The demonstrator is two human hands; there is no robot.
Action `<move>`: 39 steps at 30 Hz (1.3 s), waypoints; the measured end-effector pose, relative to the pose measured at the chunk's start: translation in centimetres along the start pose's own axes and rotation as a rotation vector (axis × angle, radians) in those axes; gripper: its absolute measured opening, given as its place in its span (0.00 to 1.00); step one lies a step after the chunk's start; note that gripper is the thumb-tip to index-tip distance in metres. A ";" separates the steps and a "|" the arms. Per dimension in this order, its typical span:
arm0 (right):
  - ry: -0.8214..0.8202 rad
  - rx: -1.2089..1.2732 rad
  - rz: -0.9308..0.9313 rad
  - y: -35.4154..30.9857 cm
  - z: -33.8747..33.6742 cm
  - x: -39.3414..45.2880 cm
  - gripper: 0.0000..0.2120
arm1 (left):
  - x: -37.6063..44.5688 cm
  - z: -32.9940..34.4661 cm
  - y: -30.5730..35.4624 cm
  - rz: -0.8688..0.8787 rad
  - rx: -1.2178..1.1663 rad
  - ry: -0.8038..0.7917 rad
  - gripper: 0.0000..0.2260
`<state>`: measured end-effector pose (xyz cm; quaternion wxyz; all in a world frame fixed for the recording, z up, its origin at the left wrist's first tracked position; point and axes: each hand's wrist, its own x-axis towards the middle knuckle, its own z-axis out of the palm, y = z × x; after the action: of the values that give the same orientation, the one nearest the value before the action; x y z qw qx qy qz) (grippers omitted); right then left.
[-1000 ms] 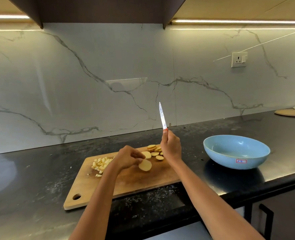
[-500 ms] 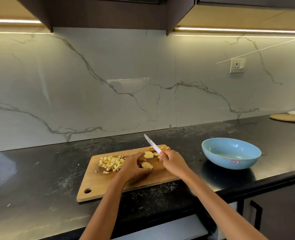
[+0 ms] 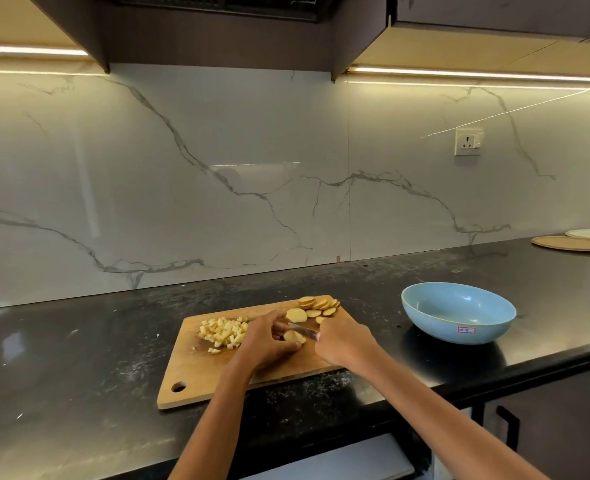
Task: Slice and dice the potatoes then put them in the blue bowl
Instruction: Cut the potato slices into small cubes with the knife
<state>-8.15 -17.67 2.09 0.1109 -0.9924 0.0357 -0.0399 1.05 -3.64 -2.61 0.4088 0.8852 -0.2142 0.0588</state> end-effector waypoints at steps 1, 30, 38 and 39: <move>-0.001 -0.009 0.002 -0.1 0.0 0.0 0.14 | 0.0 0.0 0.0 0.000 0.002 -0.001 0.33; -0.297 -0.126 0.003 2.7 -3.4 -3.0 0.11 | 0.3 -0.4 0.6 0.088 0.168 -0.255 0.12; -0.108 0.043 0.009 2.0 -1.3 -1.2 0.10 | -0.3 -0.6 0.5 0.008 -0.034 -0.061 0.34; -0.103 0.062 0.006 1.7 -1.0 -1.0 0.11 | -0.4 -0.7 0.4 -0.001 -0.052 -0.041 0.34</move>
<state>-9.29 -19.43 2.59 0.1433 -0.9891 0.0316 0.0105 0.58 -3.26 -1.96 0.4273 0.8754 -0.2233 0.0350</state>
